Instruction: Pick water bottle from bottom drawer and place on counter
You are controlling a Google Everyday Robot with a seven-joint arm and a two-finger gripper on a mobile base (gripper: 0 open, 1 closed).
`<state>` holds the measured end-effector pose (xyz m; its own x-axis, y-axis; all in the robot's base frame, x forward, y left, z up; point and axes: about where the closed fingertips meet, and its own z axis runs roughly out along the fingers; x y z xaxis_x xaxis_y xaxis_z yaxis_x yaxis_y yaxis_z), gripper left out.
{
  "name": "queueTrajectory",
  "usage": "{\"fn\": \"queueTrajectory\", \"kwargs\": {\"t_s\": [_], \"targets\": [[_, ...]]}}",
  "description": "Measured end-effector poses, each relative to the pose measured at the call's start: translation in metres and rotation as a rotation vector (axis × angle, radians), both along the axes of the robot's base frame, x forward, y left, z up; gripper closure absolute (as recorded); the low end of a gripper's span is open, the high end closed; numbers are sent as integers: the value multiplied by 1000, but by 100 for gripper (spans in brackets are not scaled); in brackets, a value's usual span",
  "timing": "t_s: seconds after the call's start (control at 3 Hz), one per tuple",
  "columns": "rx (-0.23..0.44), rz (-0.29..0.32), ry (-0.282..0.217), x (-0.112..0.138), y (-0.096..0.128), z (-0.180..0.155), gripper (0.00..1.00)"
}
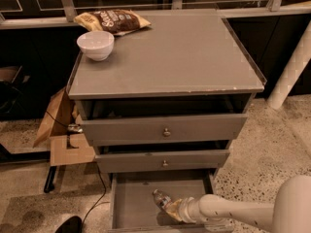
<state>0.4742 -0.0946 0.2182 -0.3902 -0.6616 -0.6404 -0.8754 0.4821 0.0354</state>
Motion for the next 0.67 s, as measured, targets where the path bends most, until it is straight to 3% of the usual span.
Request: {"fn": "queueTrajectory", "kwargs": {"t_s": [0.67], "targets": [[11,2,-19,12,5,-21,30]]}}
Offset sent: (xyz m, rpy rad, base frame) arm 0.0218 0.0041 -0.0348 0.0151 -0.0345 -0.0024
